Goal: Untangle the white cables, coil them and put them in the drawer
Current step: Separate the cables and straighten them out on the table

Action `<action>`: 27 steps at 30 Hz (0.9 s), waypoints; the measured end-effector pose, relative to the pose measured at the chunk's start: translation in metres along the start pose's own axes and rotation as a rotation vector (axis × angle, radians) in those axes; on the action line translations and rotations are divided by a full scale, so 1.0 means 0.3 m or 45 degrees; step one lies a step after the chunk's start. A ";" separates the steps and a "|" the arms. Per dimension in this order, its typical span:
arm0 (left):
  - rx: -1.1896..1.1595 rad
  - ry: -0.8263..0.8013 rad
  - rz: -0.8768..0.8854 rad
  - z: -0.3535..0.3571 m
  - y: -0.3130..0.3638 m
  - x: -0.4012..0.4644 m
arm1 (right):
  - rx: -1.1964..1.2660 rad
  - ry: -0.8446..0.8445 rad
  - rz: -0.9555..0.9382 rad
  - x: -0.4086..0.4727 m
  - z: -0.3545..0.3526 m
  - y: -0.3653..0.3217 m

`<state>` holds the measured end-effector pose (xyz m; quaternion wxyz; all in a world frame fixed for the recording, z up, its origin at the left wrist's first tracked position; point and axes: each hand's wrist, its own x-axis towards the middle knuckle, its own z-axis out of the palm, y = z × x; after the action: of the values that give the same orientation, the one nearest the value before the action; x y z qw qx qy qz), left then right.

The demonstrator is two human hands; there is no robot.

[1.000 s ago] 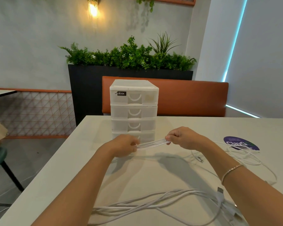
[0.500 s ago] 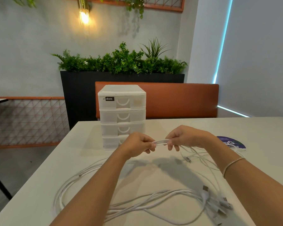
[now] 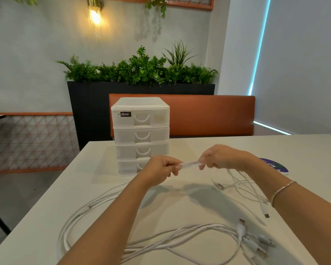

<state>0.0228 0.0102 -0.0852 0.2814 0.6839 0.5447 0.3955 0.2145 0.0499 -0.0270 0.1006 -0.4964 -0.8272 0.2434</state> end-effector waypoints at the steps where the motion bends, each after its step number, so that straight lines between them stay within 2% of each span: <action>1: 0.068 -0.058 0.007 0.009 0.004 -0.003 | 0.027 0.100 -0.004 0.010 -0.004 0.002; 4: 0.240 -0.124 -0.012 0.020 -0.004 0.000 | -0.028 0.228 -0.049 0.037 0.016 -0.002; 9: 0.412 0.015 -0.004 -0.015 -0.031 0.008 | -0.080 -0.106 -0.016 0.010 0.016 0.019; 12: 0.430 0.050 -0.005 -0.032 -0.032 0.012 | -0.131 -0.168 0.025 0.000 -0.011 0.052; 15: 0.467 0.064 -0.042 -0.046 -0.036 0.013 | -0.162 -0.110 0.056 -0.007 -0.028 0.079; 19: 0.584 -0.017 -0.092 -0.024 -0.009 0.010 | -0.120 0.003 0.028 -0.012 -0.024 0.090; 23: 0.637 -0.022 0.038 0.056 0.068 0.031 | -0.148 0.002 -0.008 -0.018 -0.017 0.070; 27: 0.556 -0.040 0.076 0.110 0.102 0.046 | -0.185 0.024 -0.065 -0.023 -0.021 0.055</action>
<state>0.0681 0.0175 -0.0745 0.1233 0.7504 0.5926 0.2657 0.2331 0.0523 -0.0295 0.0783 -0.4832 -0.8542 0.1753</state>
